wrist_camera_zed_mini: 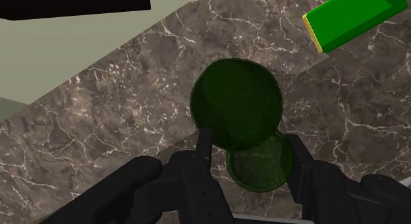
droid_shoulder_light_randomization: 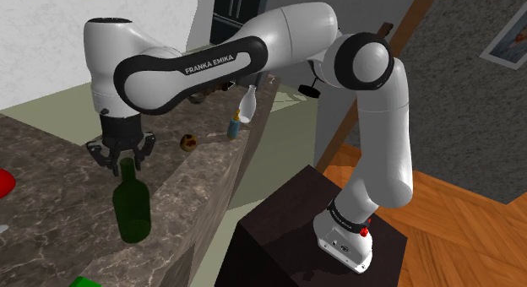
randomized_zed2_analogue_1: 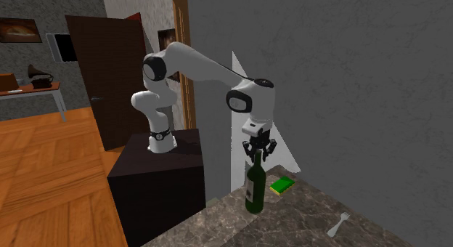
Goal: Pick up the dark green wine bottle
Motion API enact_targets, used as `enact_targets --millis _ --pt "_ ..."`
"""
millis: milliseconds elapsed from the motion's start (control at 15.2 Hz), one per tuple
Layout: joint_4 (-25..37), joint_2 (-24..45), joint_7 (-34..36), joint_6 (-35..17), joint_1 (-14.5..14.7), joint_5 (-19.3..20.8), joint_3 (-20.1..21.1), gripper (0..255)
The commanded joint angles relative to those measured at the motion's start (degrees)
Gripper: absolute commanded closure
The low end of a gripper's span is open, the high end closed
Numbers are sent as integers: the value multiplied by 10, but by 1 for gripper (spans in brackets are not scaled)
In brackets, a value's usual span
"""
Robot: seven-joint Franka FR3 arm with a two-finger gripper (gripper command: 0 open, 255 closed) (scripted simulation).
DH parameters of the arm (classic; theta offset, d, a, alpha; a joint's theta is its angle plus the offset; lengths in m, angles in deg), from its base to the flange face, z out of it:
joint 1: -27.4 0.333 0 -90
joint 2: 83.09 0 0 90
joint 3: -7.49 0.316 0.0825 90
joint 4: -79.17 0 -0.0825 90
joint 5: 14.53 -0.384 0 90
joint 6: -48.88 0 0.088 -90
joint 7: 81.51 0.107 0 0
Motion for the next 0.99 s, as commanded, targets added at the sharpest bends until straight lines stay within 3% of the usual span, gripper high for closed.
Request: enact_targets --millis 0,924 --pt "4 -6 -1 10 -1 -3 2 255" --pt "55 -36 -5 88 -3 -18 12 255"
